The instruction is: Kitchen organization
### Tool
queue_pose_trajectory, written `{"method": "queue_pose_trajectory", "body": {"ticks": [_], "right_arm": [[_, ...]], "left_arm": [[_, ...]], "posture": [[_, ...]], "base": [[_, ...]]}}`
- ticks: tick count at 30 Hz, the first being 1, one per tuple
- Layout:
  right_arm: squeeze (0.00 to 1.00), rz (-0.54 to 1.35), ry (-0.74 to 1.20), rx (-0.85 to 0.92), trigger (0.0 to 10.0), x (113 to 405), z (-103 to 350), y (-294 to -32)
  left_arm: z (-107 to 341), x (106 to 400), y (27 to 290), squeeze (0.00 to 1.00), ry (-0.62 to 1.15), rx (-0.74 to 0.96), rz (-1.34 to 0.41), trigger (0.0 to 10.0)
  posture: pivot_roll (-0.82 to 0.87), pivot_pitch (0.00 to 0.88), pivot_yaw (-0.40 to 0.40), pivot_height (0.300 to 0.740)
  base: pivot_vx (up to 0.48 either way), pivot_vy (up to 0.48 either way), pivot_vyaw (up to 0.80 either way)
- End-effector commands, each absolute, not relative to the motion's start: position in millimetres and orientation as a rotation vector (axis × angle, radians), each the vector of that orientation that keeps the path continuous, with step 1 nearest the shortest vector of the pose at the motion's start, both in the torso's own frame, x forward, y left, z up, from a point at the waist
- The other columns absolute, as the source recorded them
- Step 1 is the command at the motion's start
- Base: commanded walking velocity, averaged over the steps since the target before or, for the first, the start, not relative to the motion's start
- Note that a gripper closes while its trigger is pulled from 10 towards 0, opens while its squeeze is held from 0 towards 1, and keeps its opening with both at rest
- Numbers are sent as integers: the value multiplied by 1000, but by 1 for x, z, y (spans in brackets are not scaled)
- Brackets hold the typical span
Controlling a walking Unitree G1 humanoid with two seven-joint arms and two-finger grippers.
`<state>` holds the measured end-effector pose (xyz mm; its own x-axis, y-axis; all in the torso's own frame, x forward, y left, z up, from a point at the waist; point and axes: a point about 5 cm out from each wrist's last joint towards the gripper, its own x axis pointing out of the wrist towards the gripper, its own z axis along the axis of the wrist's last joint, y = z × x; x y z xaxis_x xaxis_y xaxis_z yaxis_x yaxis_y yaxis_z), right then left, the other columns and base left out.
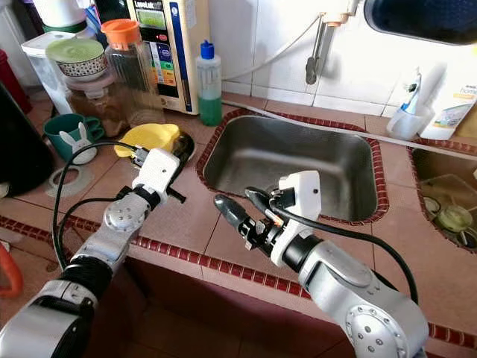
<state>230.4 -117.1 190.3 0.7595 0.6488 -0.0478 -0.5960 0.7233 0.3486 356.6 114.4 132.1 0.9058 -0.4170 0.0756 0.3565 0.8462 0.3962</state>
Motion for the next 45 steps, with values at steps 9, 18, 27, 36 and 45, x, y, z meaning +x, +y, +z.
{"method": "queue_pose_trajectory", "body": {"ticks": [9, 18, 27, 36, 45], "right_arm": [[0, 685, 146, 330, 10000, 236, 194, -121], [0, 675, 139, 328, 10000, 240, 195, -124], [0, 658, 126, 322, 10000, 244, 196, -126], [0, 434, 53, 385, 10000, 266, 200, -145], [0, 358, -5, 589, 10000, 279, 208, -149]], "left_arm": [[144, 349, 122, 0, -221, 444, -330, 0], [161, 338, 113, 0, -314, 445, -319, 0], [177, 324, 86, 0, -392, 380, -411, 0], [206, 319, 55, 0, -272, -402, -590, 0], [207, 314, 42, 0, -82, -855, -736, 0]], "posture": [[-10, 2, 37, 740], [-9, 0, 36, 740], [-6, 0, 32, 740], [-7, 0, 29, 740], [-9, 4, 28, 740]], "base": [[0, 0, 0], [0, 0, 0], [0, 0, 0], [0, 0, 0], [0, 0, 0]]}}
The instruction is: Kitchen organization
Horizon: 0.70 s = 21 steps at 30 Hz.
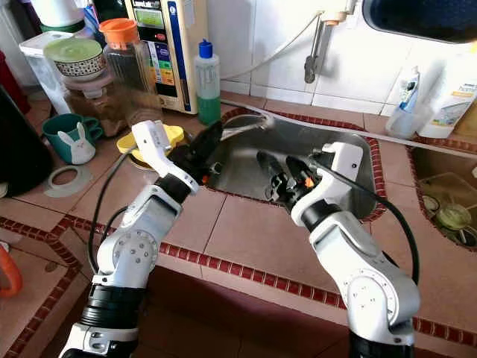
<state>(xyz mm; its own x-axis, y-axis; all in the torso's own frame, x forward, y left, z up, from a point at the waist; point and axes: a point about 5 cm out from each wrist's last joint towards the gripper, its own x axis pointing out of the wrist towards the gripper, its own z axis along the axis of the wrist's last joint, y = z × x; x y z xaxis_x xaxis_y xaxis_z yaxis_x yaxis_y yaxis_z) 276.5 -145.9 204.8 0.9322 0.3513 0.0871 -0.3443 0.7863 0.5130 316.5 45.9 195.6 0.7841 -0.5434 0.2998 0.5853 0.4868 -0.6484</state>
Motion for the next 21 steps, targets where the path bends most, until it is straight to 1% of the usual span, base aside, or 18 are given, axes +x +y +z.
{"method": "queue_pose_trajectory", "body": {"ticks": [1, 7, 8, 10, 17, 21], "right_arm": [[0, 356, -6, 607, 10000, 279, 209, -149], [0, 334, 9, 736, 10000, 287, 205, -146], [0, 334, 9, 736, 10000, 287, 205, -146], [0, 329, 19, 803, 10000, 290, 204, -143], [0, 319, 5, 913, 10000, 299, 205, -133], [0, 349, -28, 976, 10000, 303, 211, -128]], "left_arm": [[207, 313, 42, 0, -75, -868, -747, 0], [210, 306, 37, 0, -40, -922, -815, 0], [210, 306, 37, 0, -40, -922, -815, 0], [211, 303, 36, 0, -28, -936, -845, 0], [211, 297, 32, 0, 11, -958, -900, 0], [209, 296, 32, 0, 27, -965, -891, 0]], "posture": [[-10, 6, 29, 740], [-10, 0, 21, 740], [-10, 0, 21, 740], [-8, 0, 19, 740], [-5, 0, 17, 740], [-3, 0, 16, 740]], "base": [[0, 0, 0], [0, 0, 0], [0, 0, 0], [0, 0, 0], [0, 0, 0], [0, 0, 0]]}}
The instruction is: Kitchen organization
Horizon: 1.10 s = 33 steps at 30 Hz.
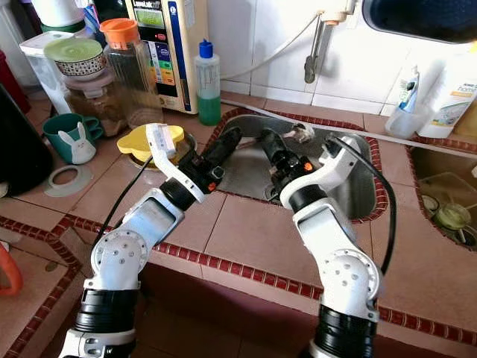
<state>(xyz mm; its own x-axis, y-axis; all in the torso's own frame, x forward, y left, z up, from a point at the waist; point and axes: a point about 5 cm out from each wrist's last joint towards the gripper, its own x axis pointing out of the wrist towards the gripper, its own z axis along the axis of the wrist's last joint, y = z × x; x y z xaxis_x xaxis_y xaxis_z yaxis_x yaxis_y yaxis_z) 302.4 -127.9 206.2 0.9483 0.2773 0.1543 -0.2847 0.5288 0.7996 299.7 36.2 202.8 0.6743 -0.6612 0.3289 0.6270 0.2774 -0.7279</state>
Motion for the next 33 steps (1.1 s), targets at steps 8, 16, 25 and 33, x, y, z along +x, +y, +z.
{"method": "queue_pose_trajectory", "body": {"ticks": [8, 16, 25, 33], "right_arm": [[0, 326, -10, 986, 0, 309, 209, -126], [0, 267, -17, 1006, 0, 311, 204, -134], [0, 237, -33, 1006, 0, 314, 205, -138], [0, 214, -45, 1002, 0, 315, 205, -144]], "left_arm": [[210, 296, 35, 0, 28, -974, -888, 0], [209, 295, 35, 0, 34, -972, -890, 0], [206, 292, 35, 0, 58, -965, -907, 0], [200, 284, 30, 0, 108, -948, -961, 0]], "posture": [[1, 0, 11, 740], [0, 0, 12, 740], [1, 0, 12, 740], [-1, 0, 13, 740]], "base": [[0, 0, 0], [0, 0, 0], [0, 0, 0], [0, 0, 0]]}}
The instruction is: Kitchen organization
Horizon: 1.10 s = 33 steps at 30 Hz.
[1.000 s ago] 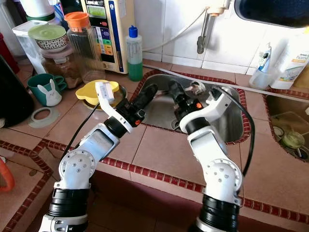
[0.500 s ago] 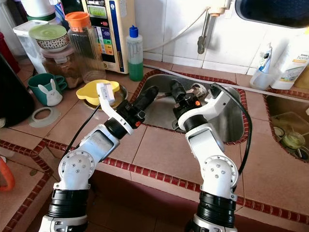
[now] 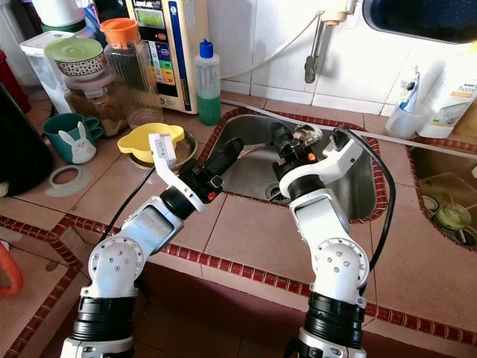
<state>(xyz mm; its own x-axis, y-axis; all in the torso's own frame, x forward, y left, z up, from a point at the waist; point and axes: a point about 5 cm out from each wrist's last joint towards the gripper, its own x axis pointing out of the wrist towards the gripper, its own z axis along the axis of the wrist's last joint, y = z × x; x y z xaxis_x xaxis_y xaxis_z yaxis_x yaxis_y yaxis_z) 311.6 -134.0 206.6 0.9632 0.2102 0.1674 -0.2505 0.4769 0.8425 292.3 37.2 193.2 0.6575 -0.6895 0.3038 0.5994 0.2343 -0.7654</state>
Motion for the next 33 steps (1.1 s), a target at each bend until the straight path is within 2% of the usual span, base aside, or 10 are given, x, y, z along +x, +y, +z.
{"method": "queue_pose_trajectory", "body": {"ticks": [1, 3, 4, 5, 6, 14, 16, 17, 18, 33], "right_arm": [[0, 214, -46, 1002, 0, 315, 206, -144], [0, 214, -47, 1002, 0, 315, 206, -144], [0, 213, -48, 1003, 0, 315, 206, -144], [0, 213, -49, 1003, 0, 315, 206, -144], [0, 213, -49, 1003, 0, 316, 207, -144], [0, 203, -50, 999, 0, 314, 206, -146], [0, 202, -49, 996, 0, 314, 205, -146], [0, 202, -49, 995, 0, 313, 205, -146], [0, 201, -49, 994, 0, 314, 205, -147], [0, 198, -51, 973, 0, 314, 205, -148]], "left_arm": [[200, 283, 29, 0, 112, -946, -969, 0], [199, 281, 28, 0, 124, -933, -984, 1882], [197, 279, 26, 0, 136, -921, -996, 6863], [196, 278, 26, 0, 141, -917, -1001, 6863], [195, 278, 25, 0, 146, -915, -1003, 10000], [179, 278, 27, 0, 194, -841, -968, 10000], [177, 279, 27, 224, 198, -829, -953, 10000], [177, 279, 27, 867, 199, -827, -951, 10000], [176, 279, 28, 1000, 201, -824, -946, 10000], [171, 282, 30, 1000, 205, -803, -911, 10000]], "posture": [[-1, 0, 13, 740], [-2, 0, 13, 740], [-2, 0, 13, 740], [-2, 0, 13, 740], [-2, 0, 13, 740], [-6, 3, 16, 740], [-6, 3, 16, 740], [-6, 3, 16, 740], [-7, 5, 16, 740], [-4, 6, 16, 740]], "base": [[0, 0, 0], [0, 0, 0], [0, 0, 0], [0, 0, 0], [0, 0, 0], [0, 0, 0], [0, 0, 0], [0, 0, 0], [0, 0, 0], [0, 0, 0]]}}
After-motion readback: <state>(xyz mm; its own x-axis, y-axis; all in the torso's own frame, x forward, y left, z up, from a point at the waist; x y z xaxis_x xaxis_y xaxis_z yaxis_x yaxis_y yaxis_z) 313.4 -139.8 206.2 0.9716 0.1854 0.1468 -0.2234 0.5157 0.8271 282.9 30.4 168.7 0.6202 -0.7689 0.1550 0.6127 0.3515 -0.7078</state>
